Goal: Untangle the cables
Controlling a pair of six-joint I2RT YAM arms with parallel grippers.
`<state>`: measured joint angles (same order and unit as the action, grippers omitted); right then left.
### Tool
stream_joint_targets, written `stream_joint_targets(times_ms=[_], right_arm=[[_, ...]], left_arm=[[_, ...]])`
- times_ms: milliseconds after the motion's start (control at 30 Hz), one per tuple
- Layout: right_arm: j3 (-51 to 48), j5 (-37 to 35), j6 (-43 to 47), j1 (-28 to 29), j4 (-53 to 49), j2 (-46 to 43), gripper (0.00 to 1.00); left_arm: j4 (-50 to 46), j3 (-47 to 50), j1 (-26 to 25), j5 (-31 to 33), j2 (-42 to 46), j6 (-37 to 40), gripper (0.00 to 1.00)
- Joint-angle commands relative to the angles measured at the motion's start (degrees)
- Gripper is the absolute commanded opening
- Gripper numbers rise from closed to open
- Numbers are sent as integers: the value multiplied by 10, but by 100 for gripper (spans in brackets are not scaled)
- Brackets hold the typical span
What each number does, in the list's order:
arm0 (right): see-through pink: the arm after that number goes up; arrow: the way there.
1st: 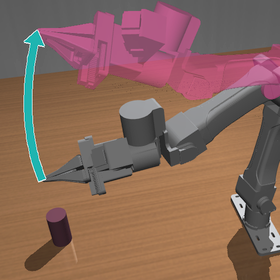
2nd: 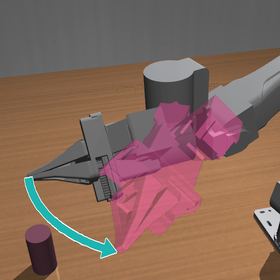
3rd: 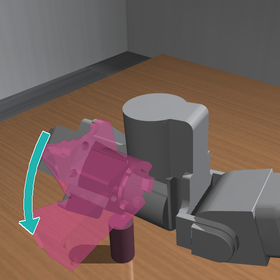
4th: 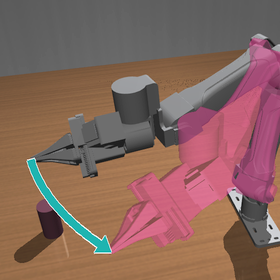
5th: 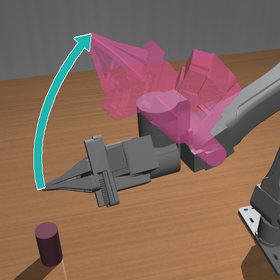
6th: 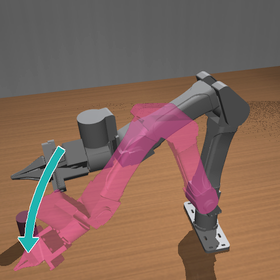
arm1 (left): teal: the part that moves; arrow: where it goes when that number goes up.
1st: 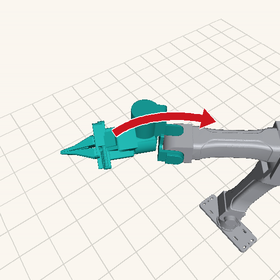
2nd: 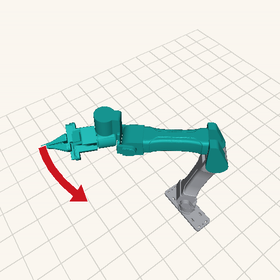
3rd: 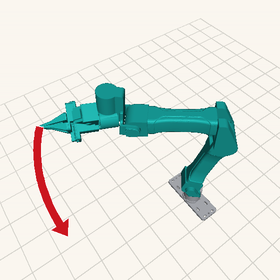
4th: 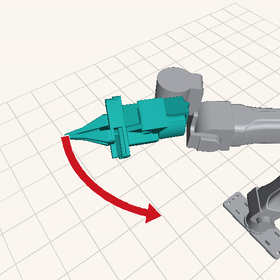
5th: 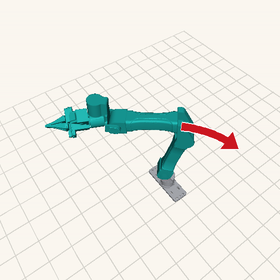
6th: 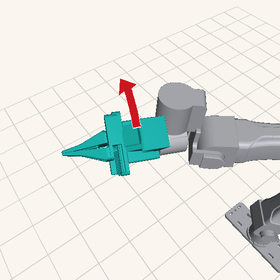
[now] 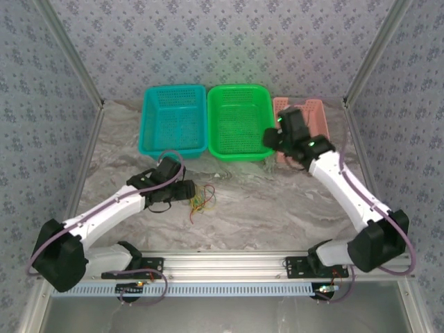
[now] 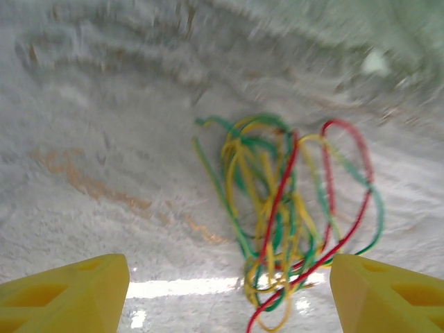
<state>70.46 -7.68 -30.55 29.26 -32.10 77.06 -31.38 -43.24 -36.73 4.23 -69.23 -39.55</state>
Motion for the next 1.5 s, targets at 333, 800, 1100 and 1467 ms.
stream_joint_targets(times_ms=[333,800,1100,1467], right_arm=[[-115,116,-158,207,213,204,51],[-111,120,-222,230,267,268,32],[-203,-6,-227,206,227,108,0],[-238,-79,-208,172,133,-38,0]], left_arm=[[178,39,2,-58,-130,3,31],[258,94,0,-74,-55,-40,0],[208,85,12,-75,76,-56,0],[228,96,14,-83,95,-75,0]])
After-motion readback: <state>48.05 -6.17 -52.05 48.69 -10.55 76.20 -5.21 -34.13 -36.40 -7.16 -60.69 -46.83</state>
